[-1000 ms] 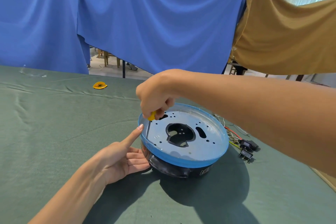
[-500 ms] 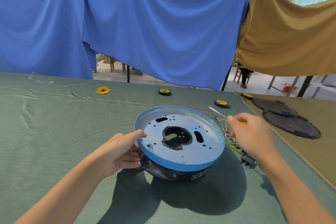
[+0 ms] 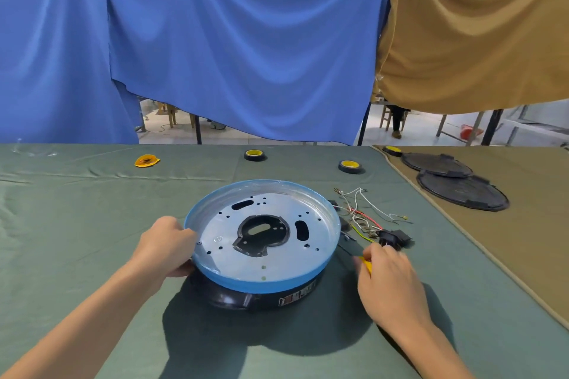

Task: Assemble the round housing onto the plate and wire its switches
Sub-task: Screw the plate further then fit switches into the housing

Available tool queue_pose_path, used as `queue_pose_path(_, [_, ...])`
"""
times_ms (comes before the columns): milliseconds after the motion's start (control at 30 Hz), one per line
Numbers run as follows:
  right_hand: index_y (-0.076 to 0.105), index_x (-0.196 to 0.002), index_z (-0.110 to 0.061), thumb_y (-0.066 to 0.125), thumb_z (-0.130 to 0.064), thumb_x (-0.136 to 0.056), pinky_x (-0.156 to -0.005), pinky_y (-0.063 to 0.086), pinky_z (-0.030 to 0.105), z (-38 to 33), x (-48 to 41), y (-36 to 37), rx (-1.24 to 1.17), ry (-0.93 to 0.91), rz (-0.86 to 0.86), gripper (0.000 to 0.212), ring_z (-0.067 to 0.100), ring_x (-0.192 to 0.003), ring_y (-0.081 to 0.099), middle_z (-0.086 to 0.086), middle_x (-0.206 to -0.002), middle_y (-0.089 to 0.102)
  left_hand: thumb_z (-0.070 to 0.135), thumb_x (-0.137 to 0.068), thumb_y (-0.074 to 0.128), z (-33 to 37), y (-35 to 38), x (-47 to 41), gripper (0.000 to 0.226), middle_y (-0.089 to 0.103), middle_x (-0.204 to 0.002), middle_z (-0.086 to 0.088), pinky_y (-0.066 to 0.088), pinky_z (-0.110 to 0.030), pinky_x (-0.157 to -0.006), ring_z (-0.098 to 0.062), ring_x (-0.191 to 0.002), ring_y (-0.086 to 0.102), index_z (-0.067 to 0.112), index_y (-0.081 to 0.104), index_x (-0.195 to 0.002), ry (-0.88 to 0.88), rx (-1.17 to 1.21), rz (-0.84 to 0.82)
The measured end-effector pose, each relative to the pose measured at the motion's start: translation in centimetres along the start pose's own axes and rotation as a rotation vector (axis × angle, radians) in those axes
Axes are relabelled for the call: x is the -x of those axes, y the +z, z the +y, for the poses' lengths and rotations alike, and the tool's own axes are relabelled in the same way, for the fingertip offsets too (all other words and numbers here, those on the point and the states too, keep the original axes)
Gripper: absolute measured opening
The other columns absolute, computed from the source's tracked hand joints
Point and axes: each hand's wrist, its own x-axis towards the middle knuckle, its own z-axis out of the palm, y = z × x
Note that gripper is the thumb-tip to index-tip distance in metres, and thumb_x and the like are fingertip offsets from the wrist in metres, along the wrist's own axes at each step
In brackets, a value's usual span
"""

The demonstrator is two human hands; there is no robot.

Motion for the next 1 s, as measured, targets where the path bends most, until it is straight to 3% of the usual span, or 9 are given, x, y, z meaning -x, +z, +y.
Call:
queue_pose_path(200, [0.058,-0.104,-0.021,0.043,-0.042,-0.098,-0.087,0.041,0.034,0.8,-0.3,-0.8,0.078,0.002,-0.094,0.027,0.022,-0.108,0.047,0.000,-0.114,0.056,-0.002,-0.088,0.045,0.4,-0.5,-1.9,0.020,0.066,-0.096,-0.025,0.054,-0.031,-0.048,-0.038,-0.080,0.067,-0.012,0.061,-0.095,-0.002,-0.024,0.007])
queue_pose_path(300, [0.065,-0.105,-0.018,0.049,-0.035,-0.098,-0.092,0.041,0.036,0.2,-0.4,-1.2,-0.050,-0.068,0.050,0.025,0.024,-0.103,0.048,0.002,-0.109,0.059,0.008,-0.092,0.051,0.9,-0.4,-1.8,0.018,0.063,-0.085,-0.019,0.049,-0.034,-0.060,-0.040,-0.078,0.059,-0.005,0.059,-0.083,0.063,-0.143,0.071])
queue_pose_path(367, [0.066,-0.100,-0.019,0.051,-0.027,-0.097,-0.084,0.044,0.034,-0.9,-0.2,-1.6,-0.232,-0.119,0.126,0.018,0.019,-0.093,0.053,-0.002,-0.097,0.063,0.027,-0.096,0.055,1.5,-0.2,-0.2,0.020,0.060,-0.094,-0.016,0.041,-0.037,-0.074,-0.037,-0.089,0.054,0.008,0.057,-0.093,0.229,-0.394,0.229])
queue_pose_path(433, [0.064,-0.091,-0.024,0.049,-0.027,-0.098,-0.075,0.045,0.031,-2.3,-0.6,-2.2,-0.461,-0.053,0.015,0.017,0.013,-0.083,0.059,-0.012,-0.083,0.065,0.046,-0.096,0.052,2.5,0.8,3.3,0.040,0.063,-0.121,-0.011,0.041,-0.039,-0.086,-0.035,-0.111,0.056,0.014,0.060,-0.119,0.485,-0.446,0.314])
queue_pose_path(500, [0.064,-0.086,-0.022,0.050,-0.033,-0.096,-0.079,0.052,0.037,-3.8,-1.0,-2.7,-0.685,0.084,-0.136,0.020,0.017,-0.083,0.066,-0.008,-0.077,0.070,0.071,-0.087,0.040,3.3,2.4,7.7,0.057,0.067,-0.119,0.004,0.042,-0.035,-0.083,-0.025,-0.109,0.059,0.028,0.063,-0.119,0.752,-0.465,0.241])
queue_pose_path(600, [0.065,-0.094,-0.018,0.056,-0.031,-0.090,-0.082,0.053,0.041,-5.3,-1.3,-3.2,-0.677,0.148,-0.172,0.017,0.022,-0.084,0.067,-0.003,-0.083,0.071,0.090,-0.075,0.025,3.5,5.2,10.7,0.082,0.063,-0.121,0.014,0.040,-0.030,-0.090,-0.014,-0.113,0.056,0.033,0.054,-0.126,0.901,-0.802,0.027])
queue_pose_path(700, [0.057,-0.097,-0.024,0.061,-0.024,-0.080,-0.074,0.053,0.036,-6.2,-0.4,-3.4,-0.677,0.212,-0.152,0.018,0.020,-0.082,0.066,-0.004,-0.083,0.069,0.081,-0.083,0.039,2.9,6.4,10.3,0.074,0.057,-0.128,0.009,0.036,-0.034,-0.097,-0.019,-0.120,0.051,0.026,0.042,-0.133,0.943,-0.987,-0.039])
queue_pose_path(833, [0.050,-0.107,-0.029,0.062,-0.031,-0.073,-0.077,0.054,0.038,-6.5,0.8,-2.8,-0.732,0.260,-0.205,0.036,0.021,-0.086,0.066,0.001,-0.086,0.070,0.060,-0.095,0.044,2.5,6.8,10.3,0.051,0.063,-0.115,-0.004,0.036,-0.039,-0.086,-0.029,-0.109,0.057,0.018,0.045,-0.123,0.983,-1.079,0.035])
queue_pose_path(1000, [0.059,-0.099,-0.008,0.062,-0.016,-0.085,-0.065,0.060,0.037,-6.7,0.7,-2.8,-1.178,0.441,-0.305,0.015,0.028,-0.081,0.072,0.017,-0.090,0.073,0.034,-0.097,0.054,3.3,8.0,11.3,0.020,0.064,-0.109,-0.005,0.025,-0.035,-0.073,-0.029,-0.103,0.060,0.019,0.043,-0.105,0.972,-1.027,0.010])
